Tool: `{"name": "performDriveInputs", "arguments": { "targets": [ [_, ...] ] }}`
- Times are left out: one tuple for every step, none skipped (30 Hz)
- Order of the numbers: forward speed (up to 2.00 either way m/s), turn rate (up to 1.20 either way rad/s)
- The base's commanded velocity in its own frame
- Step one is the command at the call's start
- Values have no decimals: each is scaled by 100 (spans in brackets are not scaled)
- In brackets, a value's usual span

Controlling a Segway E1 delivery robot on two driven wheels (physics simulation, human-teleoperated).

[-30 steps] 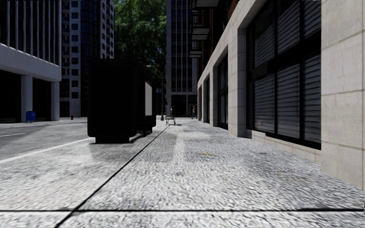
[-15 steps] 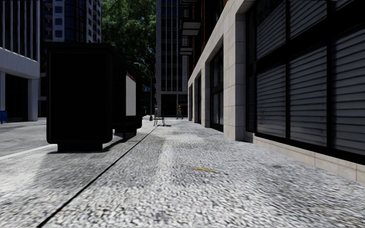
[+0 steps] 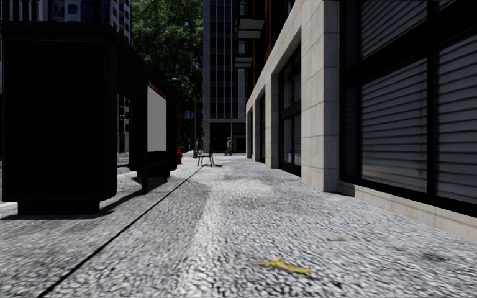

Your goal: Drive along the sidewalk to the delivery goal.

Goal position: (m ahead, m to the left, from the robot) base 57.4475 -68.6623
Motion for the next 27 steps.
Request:
{"name": "performDriveInputs", "arguments": {
  "targets": [
    [200,0],
    [200,0],
    [200,0],
    [200,0],
    [200,0],
    [200,0],
    [200,0],
    [200,0],
    [200,0],
    [200,0],
    [200,0],
    [200,0],
    [200,0],
    [200,0],
    [200,0],
    [200,0],
    [200,0],
    [200,0],
    [200,0],
    [200,0],
    [200,0],
    [200,0],
    [200,0],
    [200,0],
    [200,0],
    [200,0],
    [200,0]
  ]
}}
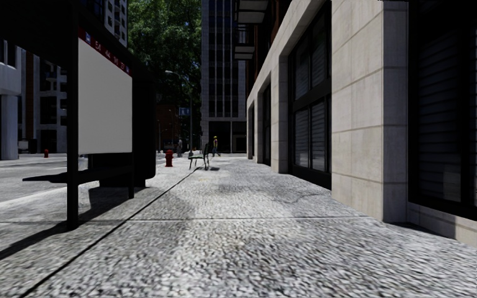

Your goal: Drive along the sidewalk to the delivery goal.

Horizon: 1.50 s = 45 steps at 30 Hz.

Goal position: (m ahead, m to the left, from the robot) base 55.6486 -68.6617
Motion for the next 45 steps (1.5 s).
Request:
{"name": "performDriveInputs", "arguments": {
  "targets": [
    [200,0],
    [200,0],
    [200,0],
    [200,0],
    [200,0],
    [200,0],
    [200,0],
    [200,0],
    [200,0],
    [200,0],
    [200,0],
    [200,0],
    [200,0],
    [200,0],
    [200,0],
    [200,0],
    [200,0],
    [200,0],
    [200,0],
    [200,0],
    [200,0],
    [200,0],
    [200,0],
    [200,0],
    [200,0],
    [200,0],
    [200,0],
    [200,0],
    [200,0],
    [200,0],
    [200,0],
    [200,0],
    [200,0],
    [200,0],
    [200,0],
    [200,0],
    [200,0],
    [200,0],
    [200,0],
    [200,0],
    [200,0],
    [200,0],
    [200,0],
    [200,0],
    [200,0]
  ]
}}
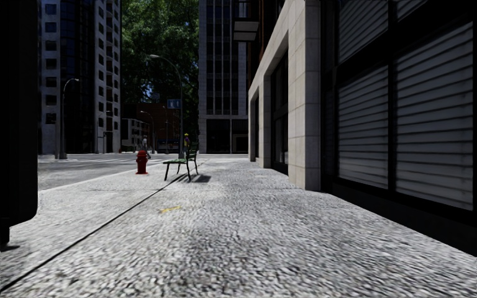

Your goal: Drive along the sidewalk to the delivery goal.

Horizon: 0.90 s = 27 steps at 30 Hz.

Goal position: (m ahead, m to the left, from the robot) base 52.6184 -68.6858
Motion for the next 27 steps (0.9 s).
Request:
{"name": "performDriveInputs", "arguments": {
  "targets": [
    [200,0],
    [200,0],
    [200,0],
    [200,0],
    [200,0],
    [200,0],
    [200,0],
    [200,0],
    [200,0],
    [200,0],
    [200,0],
    [200,0],
    [200,0],
    [200,0],
    [200,0],
    [200,0],
    [200,0],
    [200,0],
    [200,0],
    [200,0],
    [200,0],
    [200,0],
    [200,0],
    [200,0],
    [200,0],
    [200,0],
    [200,0]
  ]
}}
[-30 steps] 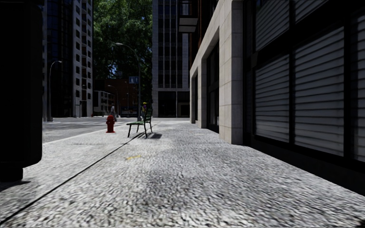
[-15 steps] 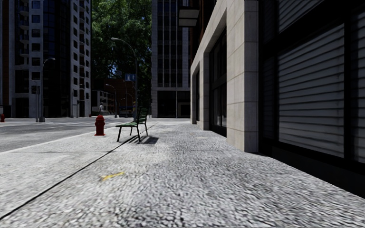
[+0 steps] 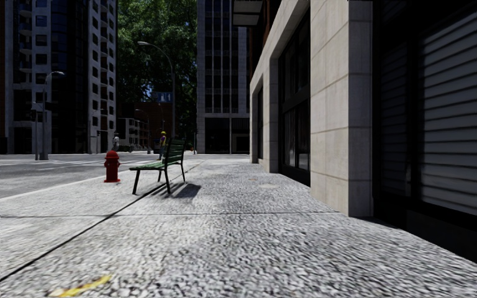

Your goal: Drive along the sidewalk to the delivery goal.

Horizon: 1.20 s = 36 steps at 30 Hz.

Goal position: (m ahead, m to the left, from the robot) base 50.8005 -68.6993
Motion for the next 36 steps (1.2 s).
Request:
{"name": "performDriveInputs", "arguments": {
  "targets": [
    [200,0],
    [200,0],
    [200,0],
    [200,0],
    [200,0],
    [200,0],
    [200,0],
    [200,0],
    [200,0],
    [200,0],
    [200,0],
    [200,0],
    [200,0],
    [200,0],
    [200,0],
    [200,0],
    [200,0],
    [200,0],
    [200,7],
    [200,24],
    [200,31],
    [200,32],
    [200,32],
    [200,16],
    [200,3],
    [200,0],
    [200,0],
    [200,0],
    [200,0],
    [200,0],
    [200,0],
    [200,0],
    [200,0],
    [200,0],
    [200,0],
    [200,0]
  ]
}}
